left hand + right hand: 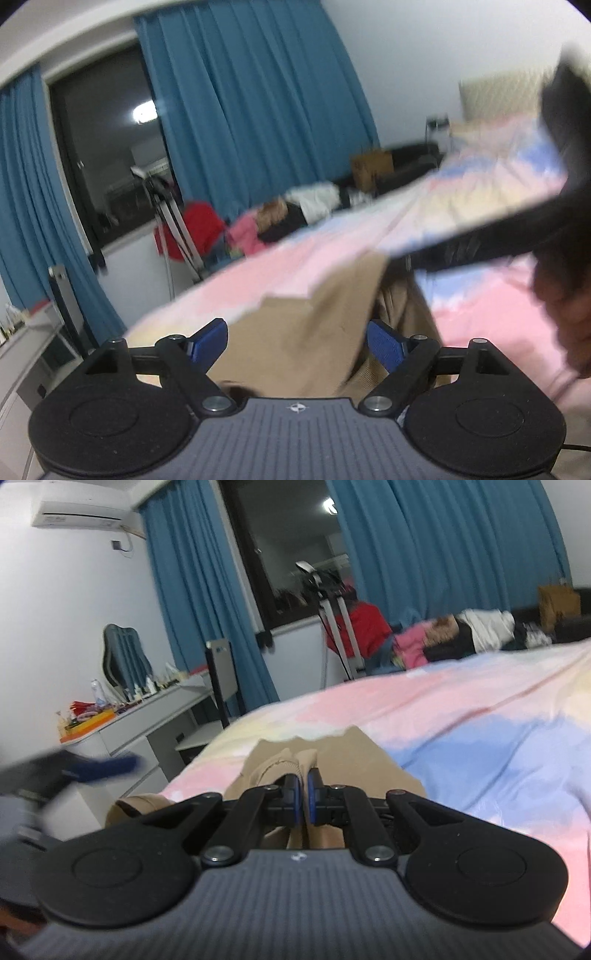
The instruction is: Fold clothes
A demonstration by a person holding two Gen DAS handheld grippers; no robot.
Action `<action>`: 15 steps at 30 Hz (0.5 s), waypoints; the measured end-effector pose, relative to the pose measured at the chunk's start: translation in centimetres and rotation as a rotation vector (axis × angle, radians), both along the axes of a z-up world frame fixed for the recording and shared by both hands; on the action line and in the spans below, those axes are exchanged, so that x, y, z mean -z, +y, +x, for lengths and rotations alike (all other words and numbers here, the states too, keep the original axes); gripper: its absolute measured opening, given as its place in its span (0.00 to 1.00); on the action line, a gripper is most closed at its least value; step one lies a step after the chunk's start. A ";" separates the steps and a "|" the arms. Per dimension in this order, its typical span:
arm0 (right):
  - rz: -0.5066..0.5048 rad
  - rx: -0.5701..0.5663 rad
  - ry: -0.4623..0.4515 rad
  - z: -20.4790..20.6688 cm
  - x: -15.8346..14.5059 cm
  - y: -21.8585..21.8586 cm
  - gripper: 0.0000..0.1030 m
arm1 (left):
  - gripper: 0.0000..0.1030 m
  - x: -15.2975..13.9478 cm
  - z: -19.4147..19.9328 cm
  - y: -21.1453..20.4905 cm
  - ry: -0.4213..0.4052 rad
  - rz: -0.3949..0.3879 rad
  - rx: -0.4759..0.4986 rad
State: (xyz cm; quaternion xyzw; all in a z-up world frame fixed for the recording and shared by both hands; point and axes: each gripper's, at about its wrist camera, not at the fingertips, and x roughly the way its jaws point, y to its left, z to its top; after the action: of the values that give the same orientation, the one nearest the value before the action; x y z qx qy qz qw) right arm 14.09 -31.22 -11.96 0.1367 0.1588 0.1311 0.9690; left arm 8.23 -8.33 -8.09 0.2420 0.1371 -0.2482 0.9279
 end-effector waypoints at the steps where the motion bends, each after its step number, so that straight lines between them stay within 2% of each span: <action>1: -0.005 -0.001 -0.011 -0.1 -0.1 0.1 0.08 | 0.79 0.9 0.9 -1.0 0.023 0.036 -0.013; 2: -0.010 -0.003 -0.021 -0.2 -0.2 0.1 0.08 | 0.77 1.9 1.8 -1.9 0.045 0.077 -0.029; 3: -0.010 -0.003 -0.023 -0.2 -0.3 0.0 0.08 | 0.73 2.3 2.3 -2.0 0.053 0.077 -0.057; 7: -0.020 0.011 -0.002 0.1 0.0 -0.4 0.08 | 0.73 3.6 4.2 -2.3 0.082 0.074 -0.167; 9: -0.027 0.016 0.007 0.3 0.2 -0.5 0.08 | 0.73 2.9 5.0 -1.0 0.102 -0.007 -0.218; 11: -0.037 0.019 0.015 0.4 0.4 -0.4 0.08 | 0.73 1.8 5.5 0.1 0.084 -0.077 -0.270; 15: -0.069 0.008 0.021 0.4 0.7 0.2 0.08 | 0.73 0.3 6.3 2.6 0.044 -0.153 -0.388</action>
State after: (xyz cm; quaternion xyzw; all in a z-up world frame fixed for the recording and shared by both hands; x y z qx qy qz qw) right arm 14.49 -31.04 -12.65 0.1051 0.1729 0.1200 0.9719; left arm 14.53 -5.72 -8.42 0.1343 0.1820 -0.0796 0.9708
